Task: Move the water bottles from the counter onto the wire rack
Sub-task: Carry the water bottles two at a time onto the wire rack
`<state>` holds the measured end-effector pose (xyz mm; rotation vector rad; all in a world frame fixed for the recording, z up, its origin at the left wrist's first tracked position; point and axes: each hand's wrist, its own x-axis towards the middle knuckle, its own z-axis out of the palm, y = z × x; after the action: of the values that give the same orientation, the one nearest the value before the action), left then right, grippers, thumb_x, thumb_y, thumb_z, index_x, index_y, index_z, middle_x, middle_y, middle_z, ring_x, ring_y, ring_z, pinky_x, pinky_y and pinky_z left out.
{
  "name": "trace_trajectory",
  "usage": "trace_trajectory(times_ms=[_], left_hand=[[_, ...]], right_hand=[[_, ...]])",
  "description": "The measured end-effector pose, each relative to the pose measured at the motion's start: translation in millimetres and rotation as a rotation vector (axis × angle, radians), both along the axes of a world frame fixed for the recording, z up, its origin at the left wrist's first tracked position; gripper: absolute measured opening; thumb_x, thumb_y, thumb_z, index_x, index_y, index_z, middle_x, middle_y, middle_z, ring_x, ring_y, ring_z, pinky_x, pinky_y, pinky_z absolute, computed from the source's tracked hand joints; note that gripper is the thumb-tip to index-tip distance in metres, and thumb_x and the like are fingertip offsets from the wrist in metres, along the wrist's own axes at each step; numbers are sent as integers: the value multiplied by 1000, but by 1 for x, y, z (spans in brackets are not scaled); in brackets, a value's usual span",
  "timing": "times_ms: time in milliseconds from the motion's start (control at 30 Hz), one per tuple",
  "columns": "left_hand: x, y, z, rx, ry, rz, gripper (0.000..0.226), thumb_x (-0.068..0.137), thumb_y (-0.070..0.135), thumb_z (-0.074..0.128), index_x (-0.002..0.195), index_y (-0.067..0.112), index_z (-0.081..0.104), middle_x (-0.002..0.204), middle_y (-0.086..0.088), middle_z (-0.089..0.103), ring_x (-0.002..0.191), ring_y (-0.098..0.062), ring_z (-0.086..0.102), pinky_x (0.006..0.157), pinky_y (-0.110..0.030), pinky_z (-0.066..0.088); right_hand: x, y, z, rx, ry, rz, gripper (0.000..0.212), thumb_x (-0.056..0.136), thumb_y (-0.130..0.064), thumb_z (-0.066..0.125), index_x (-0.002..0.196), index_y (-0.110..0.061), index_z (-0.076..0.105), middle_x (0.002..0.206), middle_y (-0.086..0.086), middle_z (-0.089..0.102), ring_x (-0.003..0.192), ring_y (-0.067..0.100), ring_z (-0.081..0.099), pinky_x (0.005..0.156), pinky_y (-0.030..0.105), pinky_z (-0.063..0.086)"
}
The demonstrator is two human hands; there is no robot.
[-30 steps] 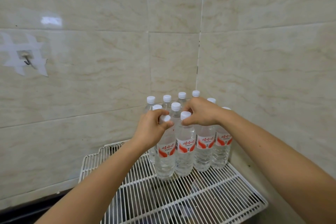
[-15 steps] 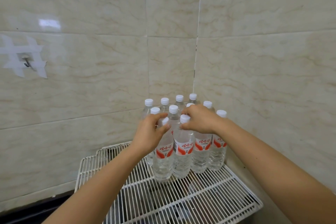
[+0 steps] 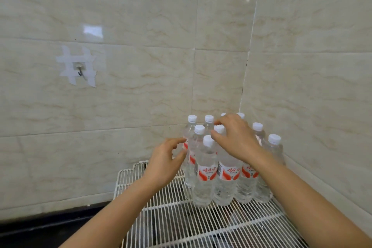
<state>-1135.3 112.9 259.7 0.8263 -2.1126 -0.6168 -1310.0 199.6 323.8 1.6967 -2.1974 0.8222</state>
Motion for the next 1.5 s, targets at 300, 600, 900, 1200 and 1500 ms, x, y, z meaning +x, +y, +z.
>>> trace_trajectory(times_ms=[300,600,900,1200,1500], left_hand=[[170,-17,-22,91,-60,232,33,94,24,52,127,20,56,133,0,55,117,-16,53,99,-33,44],[468,7,-96,155,-312,569,35,92,23,48,126,20,56,129,-2,57,119,-19,52,95,-31,43],[755,76,-144,400,-470,1035,39,92,24,44,129,16,54,128,-8,53,118,-27,48,94,-37,46],[949,92,-180,580,-400,1323,41,91,24,44,131,16,51,136,-7,49,125,-26,45,101,-38,42],[1144,22,-198,657,-324,1409,43,89,23,48,131,14,53,135,-9,51,124,-29,46,100,-37,42]], right_hand=[[173,-48,-48,58,-34,273,41,91,-31,54,126,-11,55,128,5,55,122,20,48,100,34,40],[455,-83,-142,368,-140,525,50,93,-31,53,136,-8,44,138,10,46,129,26,42,106,35,38],[743,-89,-190,584,-1,883,57,92,-35,53,142,-12,38,141,7,43,129,26,40,104,40,40],[974,-116,-223,689,162,1120,61,92,-39,53,144,-12,34,142,8,42,130,28,41,105,44,40],[1179,-201,-252,779,217,1183,60,92,-38,53,143,-12,34,141,9,42,130,28,40,104,44,40]])
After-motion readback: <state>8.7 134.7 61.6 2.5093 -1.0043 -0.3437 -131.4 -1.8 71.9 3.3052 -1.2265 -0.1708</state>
